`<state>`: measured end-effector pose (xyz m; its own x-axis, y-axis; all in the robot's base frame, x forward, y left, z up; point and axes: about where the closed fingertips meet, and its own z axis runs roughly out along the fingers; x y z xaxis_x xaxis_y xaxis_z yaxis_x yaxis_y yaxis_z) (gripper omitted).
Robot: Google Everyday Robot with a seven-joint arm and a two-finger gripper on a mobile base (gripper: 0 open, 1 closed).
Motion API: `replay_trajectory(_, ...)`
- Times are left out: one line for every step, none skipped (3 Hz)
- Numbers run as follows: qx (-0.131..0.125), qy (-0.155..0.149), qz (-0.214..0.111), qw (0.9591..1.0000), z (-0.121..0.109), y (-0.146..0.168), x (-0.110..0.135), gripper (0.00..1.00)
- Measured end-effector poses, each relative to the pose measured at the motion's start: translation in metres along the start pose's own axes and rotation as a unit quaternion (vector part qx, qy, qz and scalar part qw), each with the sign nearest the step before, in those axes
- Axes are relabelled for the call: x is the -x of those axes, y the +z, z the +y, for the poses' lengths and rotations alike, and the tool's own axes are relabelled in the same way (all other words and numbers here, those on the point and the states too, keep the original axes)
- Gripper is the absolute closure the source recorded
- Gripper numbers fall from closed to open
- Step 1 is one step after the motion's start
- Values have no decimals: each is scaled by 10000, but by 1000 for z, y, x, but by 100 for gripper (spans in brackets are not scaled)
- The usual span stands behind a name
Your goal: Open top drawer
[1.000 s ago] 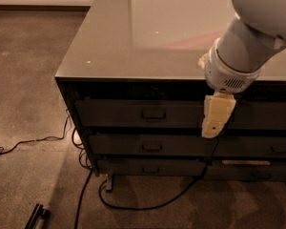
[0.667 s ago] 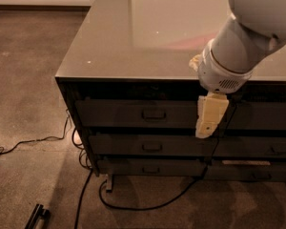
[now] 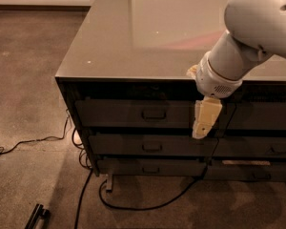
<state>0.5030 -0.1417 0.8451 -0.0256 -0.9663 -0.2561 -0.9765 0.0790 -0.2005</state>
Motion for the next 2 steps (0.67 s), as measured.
replay_trajectory(141, 99, -75, 9998, -8, 18, -9, 0)
replay_trajectory(427, 155, -48, 9990, -9, 48, -11, 0)
